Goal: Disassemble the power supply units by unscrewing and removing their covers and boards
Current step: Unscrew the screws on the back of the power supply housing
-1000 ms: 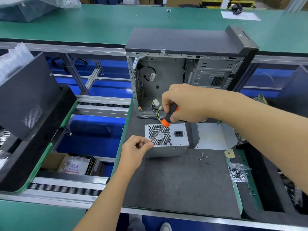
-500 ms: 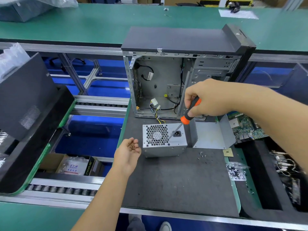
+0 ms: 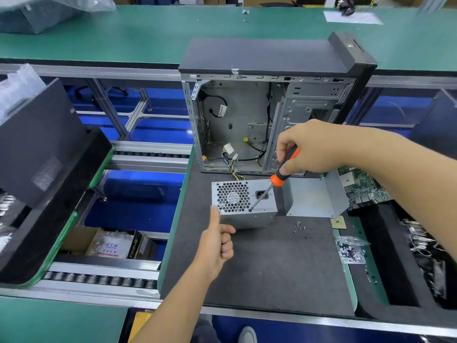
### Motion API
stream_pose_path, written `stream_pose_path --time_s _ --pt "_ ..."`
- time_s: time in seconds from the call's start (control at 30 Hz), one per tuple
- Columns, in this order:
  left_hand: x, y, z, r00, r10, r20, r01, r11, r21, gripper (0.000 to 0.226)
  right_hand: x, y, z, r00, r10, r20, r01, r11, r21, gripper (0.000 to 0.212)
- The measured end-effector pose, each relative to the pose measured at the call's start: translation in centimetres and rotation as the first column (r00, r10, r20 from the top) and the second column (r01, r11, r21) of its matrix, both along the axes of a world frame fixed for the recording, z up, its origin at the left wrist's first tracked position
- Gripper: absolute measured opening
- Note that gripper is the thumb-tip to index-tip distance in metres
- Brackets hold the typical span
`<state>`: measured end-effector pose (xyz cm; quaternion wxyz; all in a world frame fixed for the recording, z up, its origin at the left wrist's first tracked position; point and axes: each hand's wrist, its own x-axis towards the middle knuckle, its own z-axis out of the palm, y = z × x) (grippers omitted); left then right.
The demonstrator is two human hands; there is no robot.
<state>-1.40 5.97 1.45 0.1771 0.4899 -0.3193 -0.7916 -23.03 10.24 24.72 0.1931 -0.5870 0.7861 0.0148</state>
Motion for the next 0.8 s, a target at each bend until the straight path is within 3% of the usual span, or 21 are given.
stream_pose_path --time_s 0.1,0.27,0.5,0.8 --pt "-1.1 0.8 0.3 0.991 -0.120 0.054 0.125 0.987 -0.101 0.064 0.2 0.1 0.1 1.000 0.001 0.007 -0.001 0.999 -0.033 0.019" --pt "-3.1 0.9 0.9 0.988 -0.145 0.058 0.152 0.978 -0.141 0.043 1.3 0.0 0.5 0.997 0.069 -0.047 -0.075 0.990 -0.120 0.030" --pt "-4.4 1.1 1.6 0.997 -0.069 0.025 0.068 0.997 0.028 0.046 4.1 -1.1 0.4 0.943 0.118 -0.310 -0.180 0.967 -0.179 0.064" --pt "-4.8 0.3 2.2 0.999 -0.053 0.004 0.051 0.977 0.207 0.039 7.1 -3.1 0.0 0.881 0.131 -0.454 -0.244 0.949 -0.200 0.063"
